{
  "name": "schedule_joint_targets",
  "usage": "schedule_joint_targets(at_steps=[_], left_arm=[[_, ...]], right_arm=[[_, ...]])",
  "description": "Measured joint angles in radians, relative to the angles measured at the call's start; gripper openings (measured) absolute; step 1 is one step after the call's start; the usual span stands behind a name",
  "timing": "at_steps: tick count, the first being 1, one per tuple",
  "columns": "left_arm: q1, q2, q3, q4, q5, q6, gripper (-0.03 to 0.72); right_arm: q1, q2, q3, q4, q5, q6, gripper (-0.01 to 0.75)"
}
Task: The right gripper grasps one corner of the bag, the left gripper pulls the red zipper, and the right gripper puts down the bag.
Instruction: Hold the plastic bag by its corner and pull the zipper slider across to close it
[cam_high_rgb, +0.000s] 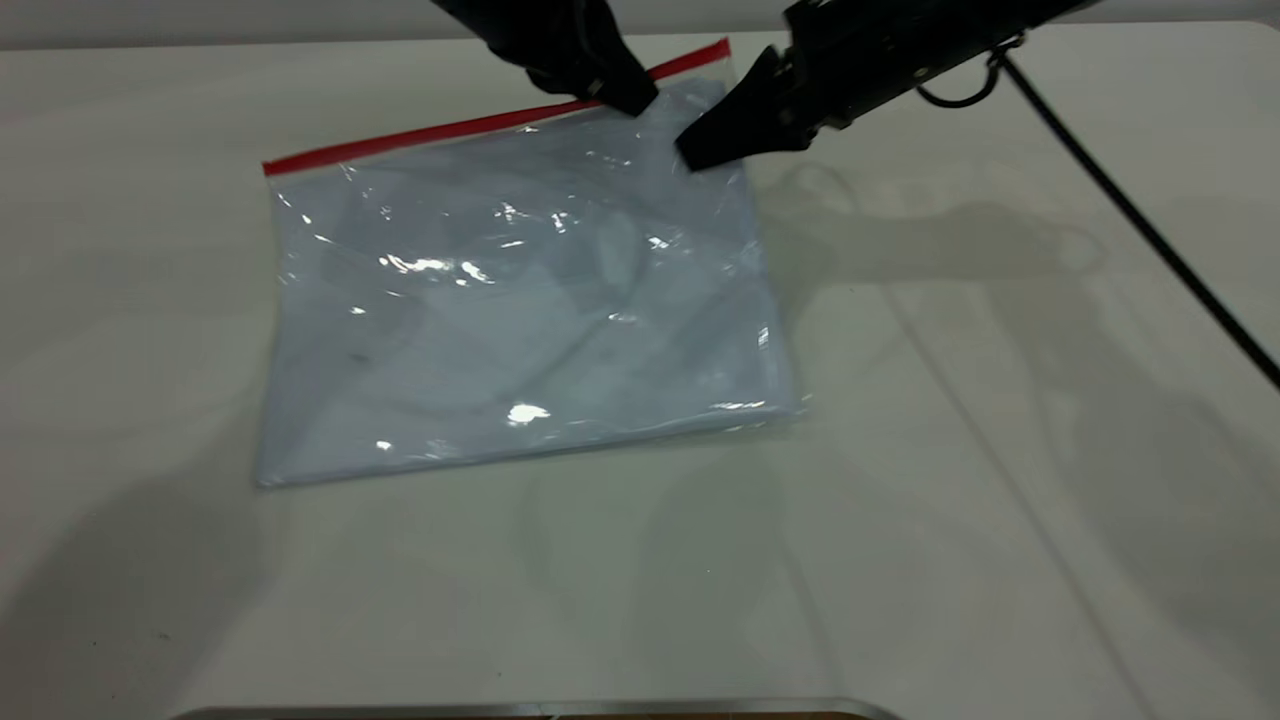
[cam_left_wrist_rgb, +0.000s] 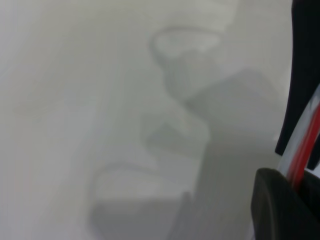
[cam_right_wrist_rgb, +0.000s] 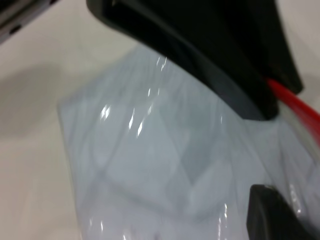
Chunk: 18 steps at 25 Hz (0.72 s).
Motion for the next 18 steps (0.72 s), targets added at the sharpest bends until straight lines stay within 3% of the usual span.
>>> schedule_joint_targets(at_steps=[10, 18], left_arm=[[-0.009, 0.000, -0.002, -0.018, -0.015, -0.004, 0.046], [0.003, 0.001, -0.002, 0.002, 0.002, -0.028, 0.046]], right_arm=[[-0.102, 0.000, 0.000, 0.006, 0.088, 0.027, 0.033], [-0.140, 0.000, 0.000, 0.005, 0.076, 0.091, 0.033]])
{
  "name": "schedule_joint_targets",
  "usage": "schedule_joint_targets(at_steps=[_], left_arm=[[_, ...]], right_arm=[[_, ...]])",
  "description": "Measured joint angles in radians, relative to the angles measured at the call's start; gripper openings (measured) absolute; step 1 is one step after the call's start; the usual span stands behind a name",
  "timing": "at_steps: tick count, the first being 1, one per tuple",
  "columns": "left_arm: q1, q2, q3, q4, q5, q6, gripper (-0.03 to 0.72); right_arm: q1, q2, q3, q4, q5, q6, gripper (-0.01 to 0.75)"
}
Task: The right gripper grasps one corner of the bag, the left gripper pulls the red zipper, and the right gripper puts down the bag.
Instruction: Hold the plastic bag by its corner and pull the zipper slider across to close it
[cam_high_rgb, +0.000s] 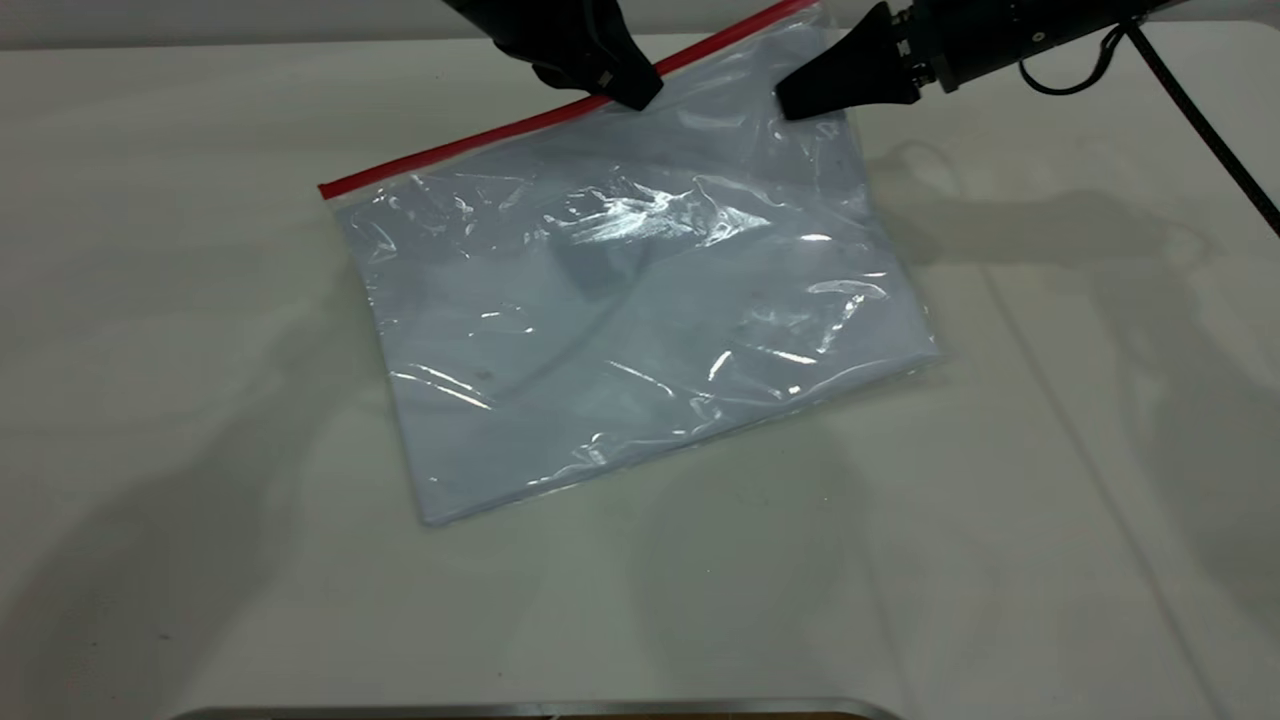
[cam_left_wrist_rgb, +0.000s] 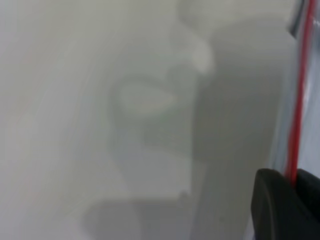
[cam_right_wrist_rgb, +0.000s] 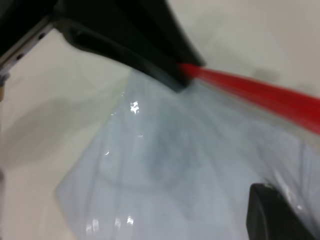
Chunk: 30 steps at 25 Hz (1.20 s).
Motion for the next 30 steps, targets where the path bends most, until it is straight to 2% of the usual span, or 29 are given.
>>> schedule_joint_targets(at_steps=[8, 14, 19, 24, 30], left_arm=[[0.071, 0.005, 0.000, 0.114, 0.079, -0.137, 0.046], [0.111, 0.005, 0.000, 0.301, 0.153, -0.283, 0.046], [0.113, 0.005, 0.000, 0.469, 0.201, -0.388, 0.046], [0.114, 0.004, 0.000, 0.574, 0.226, -0.463, 0.046], [0.118, 0.003, 0.000, 0.626, 0.274, -0.491, 0.046]], right_arm=[[-0.035, 0.000, 0.000, 0.000, -0.034, 0.043, 0.033], [-0.040, 0.000, 0.000, -0.014, -0.078, 0.053, 0.033], [-0.041, 0.000, 0.000, -0.028, -0.092, 0.066, 0.033], [-0.046, 0.002, 0.000, -0.029, -0.096, 0.072, 0.035], [-0.049, 0.004, 0.000, -0.030, -0.104, 0.073, 0.039]])
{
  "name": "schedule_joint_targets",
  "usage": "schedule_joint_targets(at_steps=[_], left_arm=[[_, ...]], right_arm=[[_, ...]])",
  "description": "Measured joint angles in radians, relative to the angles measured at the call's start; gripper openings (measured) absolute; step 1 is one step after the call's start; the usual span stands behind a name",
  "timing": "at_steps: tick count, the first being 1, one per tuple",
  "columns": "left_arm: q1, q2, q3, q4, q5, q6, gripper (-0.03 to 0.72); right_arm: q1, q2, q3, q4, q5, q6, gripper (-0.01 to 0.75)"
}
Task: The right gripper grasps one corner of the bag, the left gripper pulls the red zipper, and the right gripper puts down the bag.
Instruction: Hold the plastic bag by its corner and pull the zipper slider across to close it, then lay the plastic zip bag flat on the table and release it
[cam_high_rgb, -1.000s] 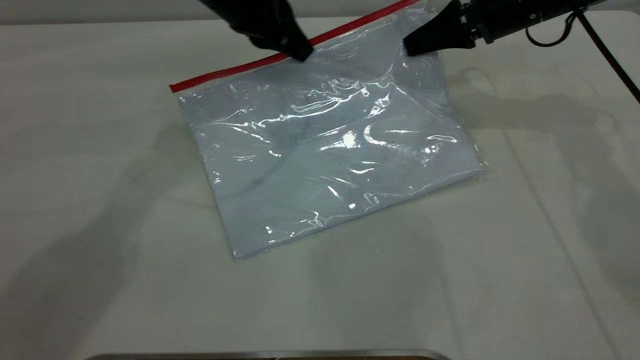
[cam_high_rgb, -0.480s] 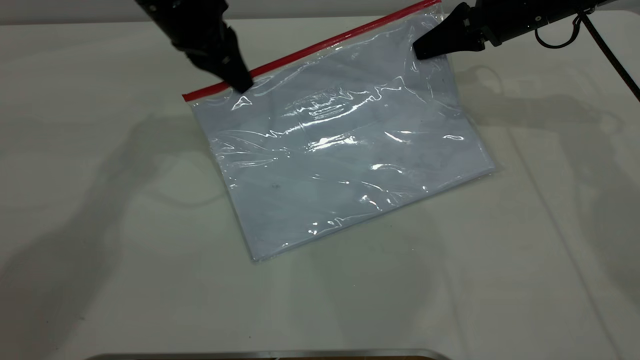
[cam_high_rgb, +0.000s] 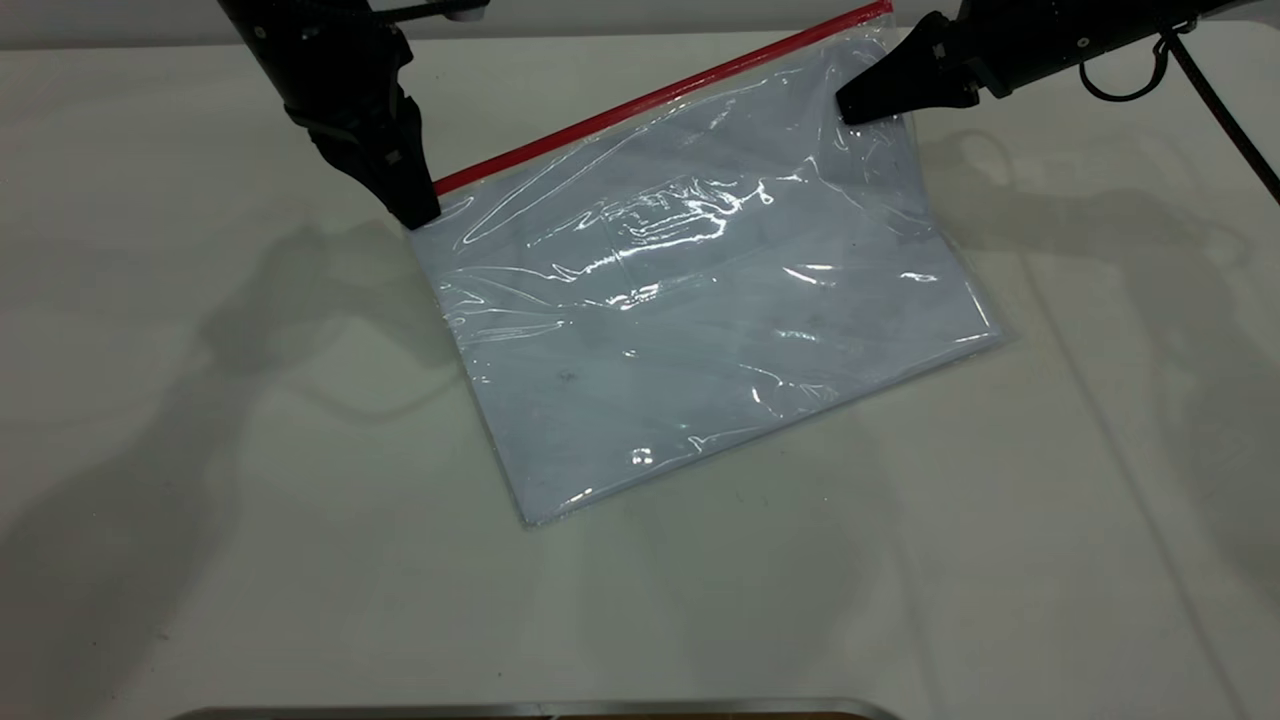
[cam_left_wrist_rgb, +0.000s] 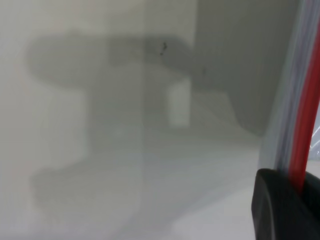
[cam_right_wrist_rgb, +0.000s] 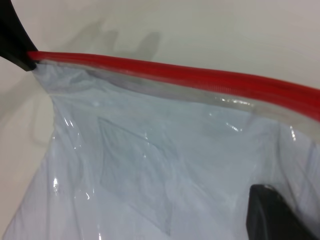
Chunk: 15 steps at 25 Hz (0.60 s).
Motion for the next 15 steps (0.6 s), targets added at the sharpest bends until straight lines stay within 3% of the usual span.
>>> schedule_joint_targets(at_steps=[9, 12, 15], left_arm=[[0.000, 0.000, 0.000, 0.010, 0.021, -0.008, 0.063], [0.003, 0.000, 0.000, 0.039, 0.027, -0.011, 0.124], [0.003, 0.000, 0.000, 0.049, 0.027, -0.039, 0.251]], right_arm=[[0.000, 0.000, 0.000, -0.001, 0.001, 0.026, 0.075], [-0.005, 0.000, 0.000, -0.001, -0.031, 0.033, 0.152], [-0.012, 0.000, -0.001, 0.006, -0.052, 0.047, 0.306]])
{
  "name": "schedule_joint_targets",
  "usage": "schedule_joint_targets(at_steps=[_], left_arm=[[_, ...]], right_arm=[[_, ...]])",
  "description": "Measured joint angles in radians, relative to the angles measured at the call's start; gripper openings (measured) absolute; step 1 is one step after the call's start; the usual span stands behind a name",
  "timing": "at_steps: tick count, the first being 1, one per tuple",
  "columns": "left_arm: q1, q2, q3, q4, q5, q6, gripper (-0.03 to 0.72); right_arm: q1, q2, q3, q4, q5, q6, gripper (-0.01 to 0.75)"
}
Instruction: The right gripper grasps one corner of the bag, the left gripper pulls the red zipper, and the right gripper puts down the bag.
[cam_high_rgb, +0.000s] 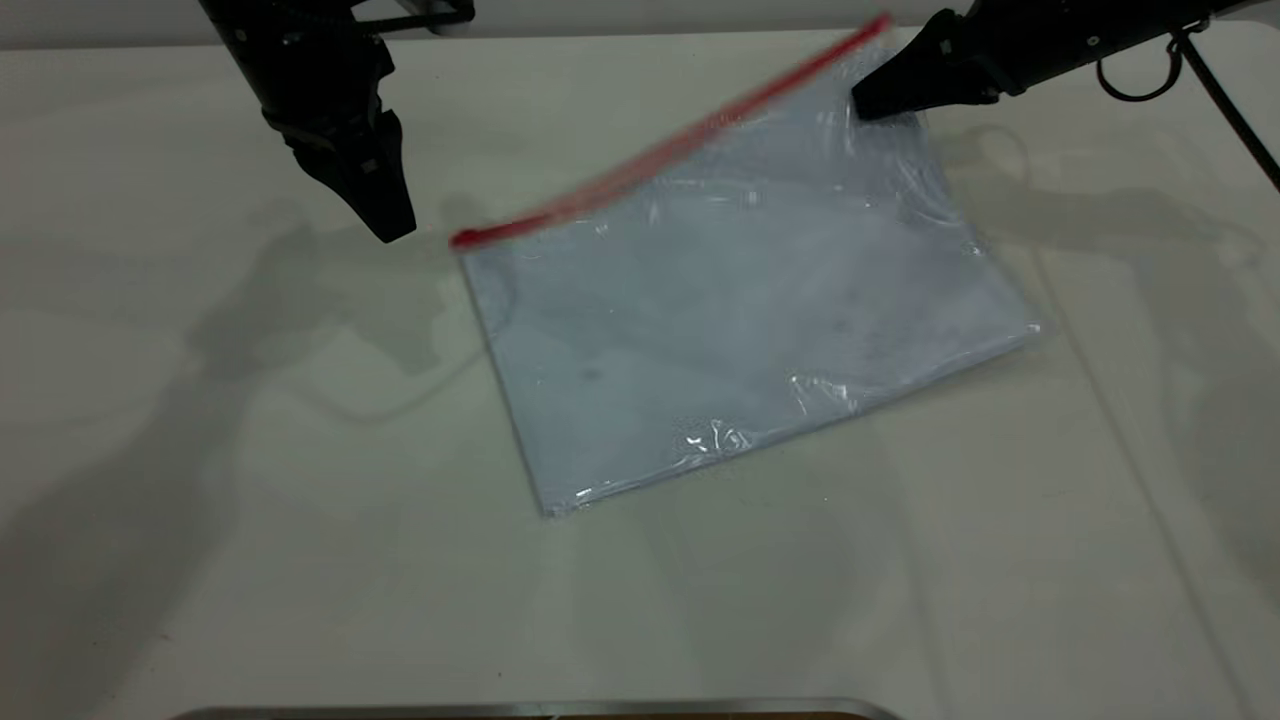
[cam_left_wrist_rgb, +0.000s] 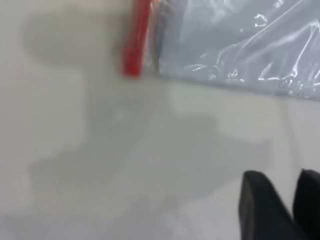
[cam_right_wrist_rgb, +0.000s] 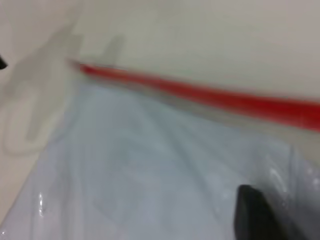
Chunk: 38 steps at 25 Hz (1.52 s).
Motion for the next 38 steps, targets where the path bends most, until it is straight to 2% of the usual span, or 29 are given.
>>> schedule_joint_targets(at_steps=[5, 6, 8, 12, 18, 23, 29, 35, 38], left_arm=[[0.000, -0.005, 0.000, 0.004, -0.010, -0.090, 0.476], [0.000, -0.014, 0.000, 0.008, -0.010, -0.111, 0.513], [0.000, -0.038, -0.009, 0.025, 0.005, -0.159, 0.565], [0.000, -0.128, -0.060, 0.102, 0.098, -0.268, 0.592], [0.000, -0.330, -0.133, 0.246, 0.265, -0.392, 0.590], [0.000, -0.505, -0.158, 0.317, 0.363, -0.518, 0.590], [0.000, -0.701, -0.160, 0.325, 0.366, -0.653, 0.590], [0.000, -0.853, -0.160, 0.325, 0.366, -0.702, 0.590], [0.000, -0.922, -0.160, 0.325, 0.366, -0.745, 0.590]], right_arm=[[-0.004, 0.000, 0.000, 0.002, -0.014, 0.074, 0.618], [-0.004, -0.003, 0.000, -0.002, -0.021, 0.078, 0.658], [-0.004, -0.017, 0.000, -0.032, -0.041, 0.089, 0.690], [-0.014, -0.121, 0.000, -0.135, -0.049, 0.149, 0.677], [-0.051, -0.415, 0.000, -0.273, -0.025, 0.335, 0.600], [-0.074, -0.701, 0.000, -0.392, 0.045, 0.500, 0.575], [-0.075, -0.988, 0.000, -0.502, 0.171, 0.769, 0.575], [-0.075, -1.196, 0.000, -0.601, 0.328, 0.900, 0.575], [-0.075, -1.278, 0.000, -0.619, 0.332, 0.952, 0.575]])
